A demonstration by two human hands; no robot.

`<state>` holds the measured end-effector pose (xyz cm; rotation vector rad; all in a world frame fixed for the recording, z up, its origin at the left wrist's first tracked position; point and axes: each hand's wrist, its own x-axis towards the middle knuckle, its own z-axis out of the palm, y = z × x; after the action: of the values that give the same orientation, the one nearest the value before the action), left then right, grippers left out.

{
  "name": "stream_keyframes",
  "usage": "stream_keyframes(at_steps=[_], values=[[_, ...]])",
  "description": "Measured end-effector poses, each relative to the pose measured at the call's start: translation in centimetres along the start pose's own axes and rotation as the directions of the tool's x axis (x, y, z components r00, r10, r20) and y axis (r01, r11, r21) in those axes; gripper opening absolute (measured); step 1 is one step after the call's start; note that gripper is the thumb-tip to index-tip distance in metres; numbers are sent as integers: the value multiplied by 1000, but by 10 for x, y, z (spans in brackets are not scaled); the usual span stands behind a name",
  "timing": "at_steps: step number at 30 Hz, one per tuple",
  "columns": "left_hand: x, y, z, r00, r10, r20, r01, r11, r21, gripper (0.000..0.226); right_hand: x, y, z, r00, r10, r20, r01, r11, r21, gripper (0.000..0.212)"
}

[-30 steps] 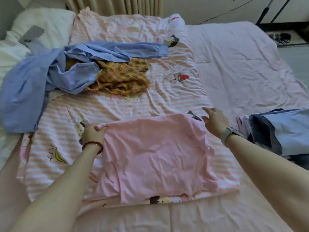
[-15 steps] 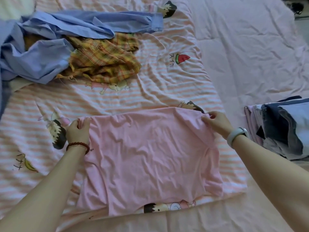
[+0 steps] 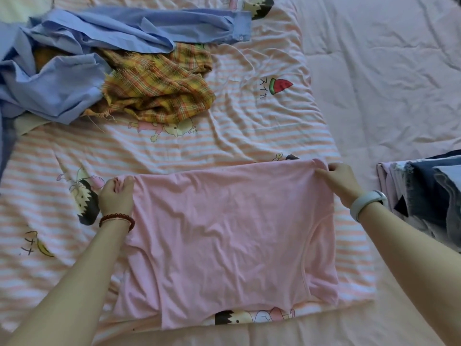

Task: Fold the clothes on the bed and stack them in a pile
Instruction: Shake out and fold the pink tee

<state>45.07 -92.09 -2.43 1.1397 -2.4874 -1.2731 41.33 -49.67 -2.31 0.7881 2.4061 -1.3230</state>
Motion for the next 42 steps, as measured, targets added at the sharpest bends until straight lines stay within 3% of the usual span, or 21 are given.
stream_keyframes(at_steps=[4, 7, 10, 15, 19, 22, 23, 24, 26, 27, 29, 31, 33, 38, 40, 42], values=[[-38, 19, -14, 981, -20, 191, 74, 957, -281, 23, -47, -27, 21, 975, -207, -86, 213, 975, 70, 14], [-89, 35, -16, 942, -9, 337, 154, 900, -407, 10, -108, -51, 57, 909, -417, -1, 413, 899, 146, 7], [-133, 44, -11, 879, -39, 475, 297, 824, -483, 5, -159, -62, 100, 867, -483, 120, 451, 865, 222, 6], [-154, 39, -18, 782, -59, 621, 481, 691, -540, 29, -197, -61, 134, 834, -486, 259, 395, 855, 335, 15], [-150, 33, -27, 745, -31, 666, 519, 655, -549, 46, -203, -53, 135, 737, -564, 373, 483, 825, 294, 31], [-147, 33, -24, 838, -95, 538, 382, 806, -453, 17, -201, -45, 134, 625, -571, 532, 550, 806, 219, 50], [-146, 32, -22, 874, -94, 477, 311, 862, -400, 9, -199, -43, 132, 617, -546, 567, 532, 820, 210, 51], [-146, 32, -22, 897, -64, 437, 245, 895, -373, 5, -197, -42, 129, 646, -515, 563, 484, 847, 219, 51], [-149, 37, -26, 906, 63, 418, 112, 918, -379, 19, -187, -41, 119, 783, -471, 406, 400, 882, 251, 48], [-151, 40, -32, 890, 133, 435, 57, 916, -397, 27, -178, -42, 112, 848, -455, 273, 394, 885, 250, 48], [-155, 46, -48, 832, 277, 481, -65, 909, -411, 34, -158, -51, 96, 884, -457, 98, 431, 878, 209, 52], [-159, 54, -66, 759, 390, 521, -171, 892, -418, 31, -143, -69, 82, 849, -502, 165, 485, 864, 133, 60], [-162, 64, -84, 702, 461, 542, -236, 870, -434, 26, -133, -90, 71, 774, -523, 356, 552, 833, 24, 63], [-164, 95, -128, 651, 565, 507, -303, 805, -510, 30, -144, -137, 48, 525, -502, 688, 790, 588, -173, 48], [-164, 108, -143, 643, 604, 471, -328, 773, -543, 30, -152, -147, 41, 497, -468, 731, 834, 490, -254, 42], [-166, 121, -160, 641, 636, 430, -364, 745, -558, 29, -162, -155, 33, 532, -466, 707, 816, 503, -283, 35]])
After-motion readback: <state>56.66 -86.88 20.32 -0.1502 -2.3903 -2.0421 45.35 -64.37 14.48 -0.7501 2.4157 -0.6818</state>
